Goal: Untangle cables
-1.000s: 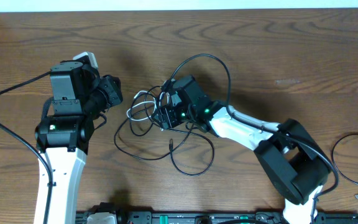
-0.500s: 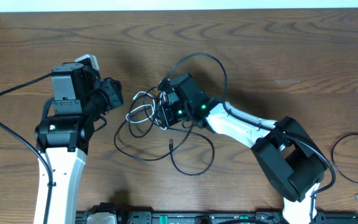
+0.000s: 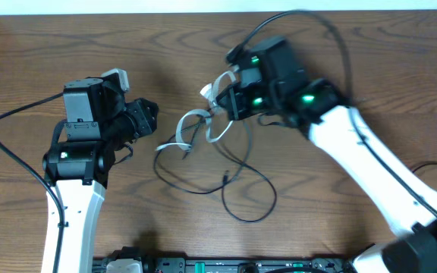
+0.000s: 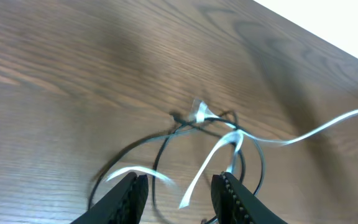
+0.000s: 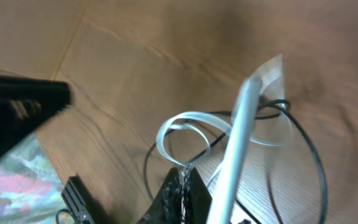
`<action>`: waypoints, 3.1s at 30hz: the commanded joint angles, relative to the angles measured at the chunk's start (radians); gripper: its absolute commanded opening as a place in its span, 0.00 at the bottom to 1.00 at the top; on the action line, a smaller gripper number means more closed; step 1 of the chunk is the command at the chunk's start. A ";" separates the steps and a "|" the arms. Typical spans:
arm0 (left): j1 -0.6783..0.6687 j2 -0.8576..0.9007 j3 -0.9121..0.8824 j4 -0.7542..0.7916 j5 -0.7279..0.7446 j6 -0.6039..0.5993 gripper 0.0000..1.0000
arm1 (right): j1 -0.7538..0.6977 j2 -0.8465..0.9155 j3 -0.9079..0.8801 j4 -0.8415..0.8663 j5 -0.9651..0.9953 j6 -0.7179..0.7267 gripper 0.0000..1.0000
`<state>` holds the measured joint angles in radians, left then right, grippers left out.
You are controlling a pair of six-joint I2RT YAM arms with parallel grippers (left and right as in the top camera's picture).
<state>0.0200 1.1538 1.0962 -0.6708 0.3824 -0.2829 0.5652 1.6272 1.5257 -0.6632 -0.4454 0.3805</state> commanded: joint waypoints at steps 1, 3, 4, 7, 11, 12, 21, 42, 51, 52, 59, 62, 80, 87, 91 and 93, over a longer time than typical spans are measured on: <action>-0.028 -0.004 -0.019 0.000 0.083 0.040 0.39 | -0.032 -0.051 0.015 -0.025 0.036 -0.042 0.01; -0.051 -0.003 -0.040 0.006 0.082 0.040 0.39 | -0.045 -0.069 0.015 -0.030 0.037 -0.042 0.01; -0.066 -0.003 -0.051 0.010 0.082 0.040 0.40 | -0.048 -0.072 0.015 -0.029 0.036 -0.041 0.01; -0.124 -0.003 -0.089 0.026 0.082 0.040 0.40 | -0.054 -0.073 0.015 -0.025 0.045 -0.037 0.01; -0.202 -0.003 -0.151 0.097 0.135 0.039 0.40 | -0.058 -0.073 0.015 -0.027 0.066 -0.037 0.01; -0.217 -0.003 -0.164 0.119 0.153 0.039 0.40 | -0.059 -0.073 0.015 -0.029 0.074 -0.037 0.01; -0.309 0.029 -0.242 0.253 0.156 0.142 0.45 | -0.061 -0.073 0.015 -0.029 0.073 -0.036 0.01; -0.321 0.384 -0.249 0.453 0.291 0.275 0.46 | -0.069 -0.073 0.015 -0.029 0.066 -0.021 0.01; -0.330 0.389 -0.256 0.462 0.359 0.355 0.45 | -0.089 -0.073 0.015 -0.033 0.066 -0.018 0.01; -0.328 0.383 -0.256 0.467 0.364 0.355 0.45 | -0.092 -0.073 0.015 -0.035 0.066 -0.018 0.01; -0.324 0.303 -0.256 0.466 0.370 0.354 0.45 | -0.111 -0.073 0.015 -0.061 0.077 -0.019 0.01; -0.325 0.278 -0.256 0.469 0.407 0.358 0.46 | -0.112 -0.073 0.015 -0.060 0.077 -0.019 0.01; -0.403 0.326 -0.274 0.478 0.308 0.444 0.45 | -0.112 -0.073 0.015 -0.060 0.076 -0.018 0.01; -0.403 0.342 -0.274 0.467 0.209 0.441 0.40 | -0.112 -0.073 0.015 -0.060 0.071 -0.018 0.01; -0.403 0.343 -0.274 0.463 0.146 0.436 0.31 | -0.112 -0.073 0.015 -0.063 0.069 -0.018 0.01; -0.403 0.343 -0.274 0.463 0.131 0.435 0.21 | -0.112 -0.073 0.015 -0.063 0.069 -0.018 0.01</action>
<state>-0.3824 1.4857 0.8398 -0.2070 0.5785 0.1356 0.4564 1.5635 1.5288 -0.7238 -0.3698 0.3569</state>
